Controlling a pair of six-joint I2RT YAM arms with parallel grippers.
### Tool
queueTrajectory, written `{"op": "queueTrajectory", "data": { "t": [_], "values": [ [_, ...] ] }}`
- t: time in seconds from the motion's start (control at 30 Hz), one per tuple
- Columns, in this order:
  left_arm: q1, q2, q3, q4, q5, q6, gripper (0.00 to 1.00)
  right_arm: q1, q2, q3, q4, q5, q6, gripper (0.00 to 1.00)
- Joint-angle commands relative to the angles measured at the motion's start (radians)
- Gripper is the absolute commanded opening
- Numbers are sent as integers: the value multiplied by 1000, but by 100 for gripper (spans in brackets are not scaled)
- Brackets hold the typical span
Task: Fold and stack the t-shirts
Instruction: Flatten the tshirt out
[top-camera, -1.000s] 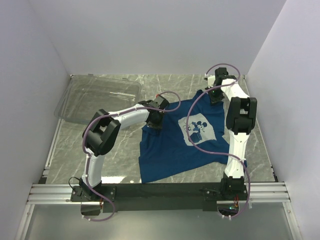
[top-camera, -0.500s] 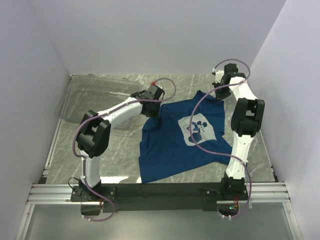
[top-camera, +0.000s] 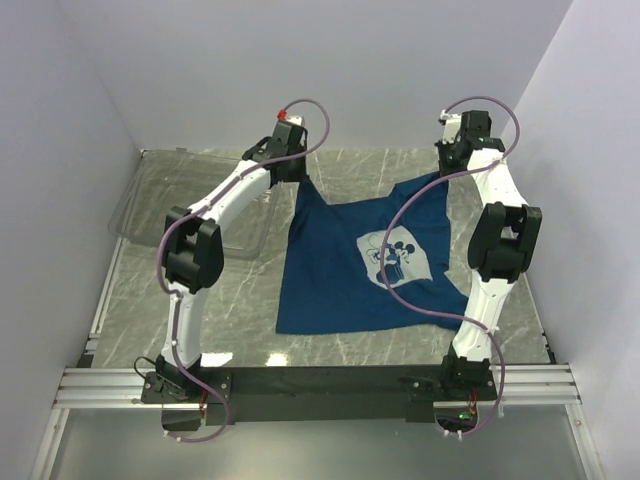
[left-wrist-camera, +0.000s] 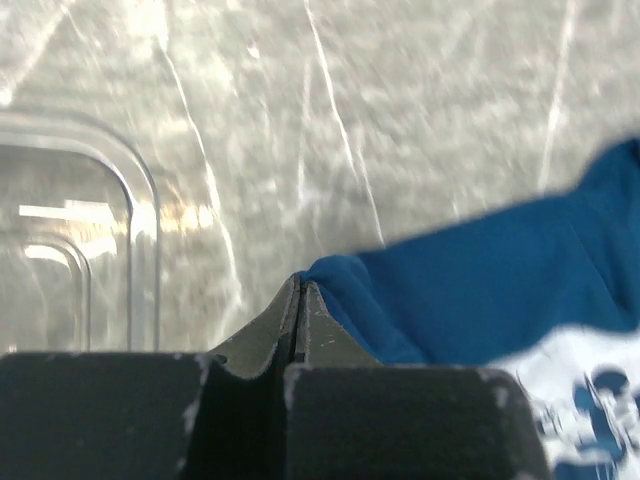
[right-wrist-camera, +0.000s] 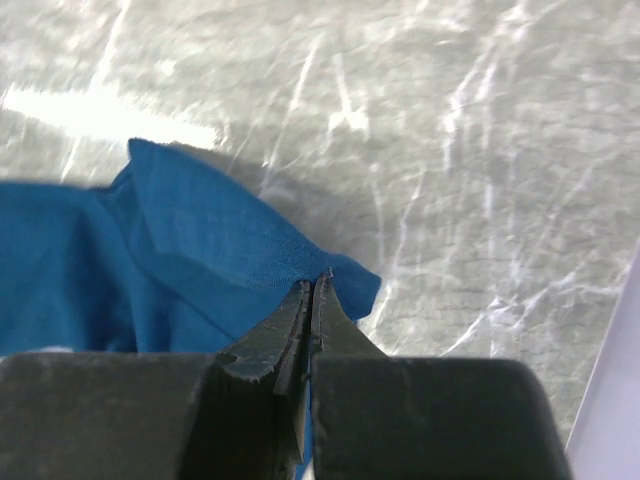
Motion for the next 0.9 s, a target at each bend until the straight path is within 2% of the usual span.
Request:
{"op": "queueTrajectory", "data": {
  "t": [0.0,0.13,0.47,0.67,0.87],
  "values": [
    [33,89,109,29,-14,10,0,-15,-32,13,104,66,65,0],
    [47,172,206,26,-43,11,0,-27,-9,40,115,97,111,0],
    [58,295,326,41,-98,16,0,-84,-55,-84,273,224,193,0],
    [62,340,333,77,-124,-13,0,-113,-93,-164,356,250,214,0],
    [62,377,352,100,-146,-35,0,-124,-90,-161,371,264,223,0]
  ]
}}
